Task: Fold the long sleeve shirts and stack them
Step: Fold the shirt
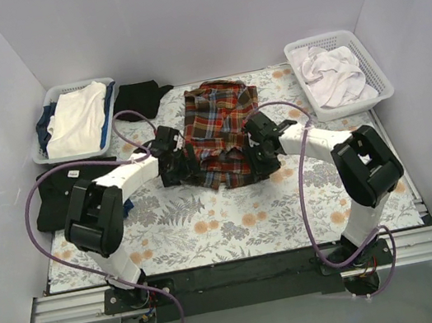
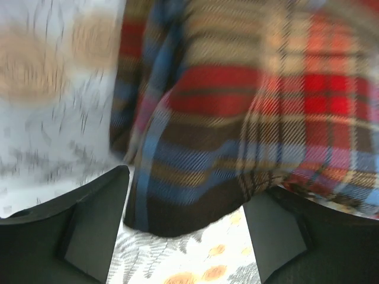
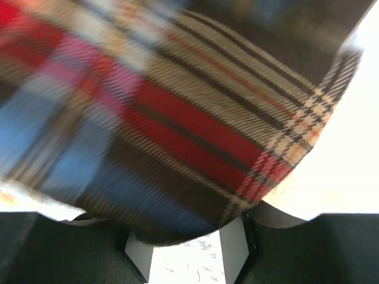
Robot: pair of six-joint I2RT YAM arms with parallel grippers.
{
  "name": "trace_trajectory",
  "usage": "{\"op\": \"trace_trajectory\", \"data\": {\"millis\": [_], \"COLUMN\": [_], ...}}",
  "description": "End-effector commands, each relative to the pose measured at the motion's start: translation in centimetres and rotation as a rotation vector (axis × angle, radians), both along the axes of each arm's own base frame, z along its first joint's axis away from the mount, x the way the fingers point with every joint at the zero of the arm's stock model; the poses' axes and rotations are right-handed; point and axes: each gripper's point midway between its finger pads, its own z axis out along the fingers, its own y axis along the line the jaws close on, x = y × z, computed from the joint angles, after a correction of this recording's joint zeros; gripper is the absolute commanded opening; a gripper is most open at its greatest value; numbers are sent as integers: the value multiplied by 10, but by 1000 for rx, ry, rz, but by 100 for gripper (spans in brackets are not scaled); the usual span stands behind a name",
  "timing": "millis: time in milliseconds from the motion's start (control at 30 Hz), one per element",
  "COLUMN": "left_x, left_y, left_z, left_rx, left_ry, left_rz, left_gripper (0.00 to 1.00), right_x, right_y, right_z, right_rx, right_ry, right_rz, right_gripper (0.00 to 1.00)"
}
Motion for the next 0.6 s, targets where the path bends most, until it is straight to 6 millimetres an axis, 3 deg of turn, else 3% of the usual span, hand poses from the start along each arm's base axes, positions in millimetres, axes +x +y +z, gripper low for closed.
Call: {"op": "trace_trajectory", "data": {"millis": [0, 300, 400, 567], "left_x": [53, 95, 108, 141], "left_y": [-10, -21, -21, -38], "left_z": [38, 74, 74, 95], "left_rx": [20, 45, 62, 8], "left_ry": [-158, -243, -256, -305], "left_rz": [-10, -26, -17, -7], "left_gripper": [75, 76, 78, 79], "right_x": [63, 123, 140, 175], "right_y": [20, 26, 21, 3], "right_z": [45, 90, 96, 94], "right_rx": [14, 12, 16, 10], "right_ry": [-189, -306, -325, -339], "right_rz": [-53, -113, -145, -230], "right_gripper": [48, 48, 48, 48]}}
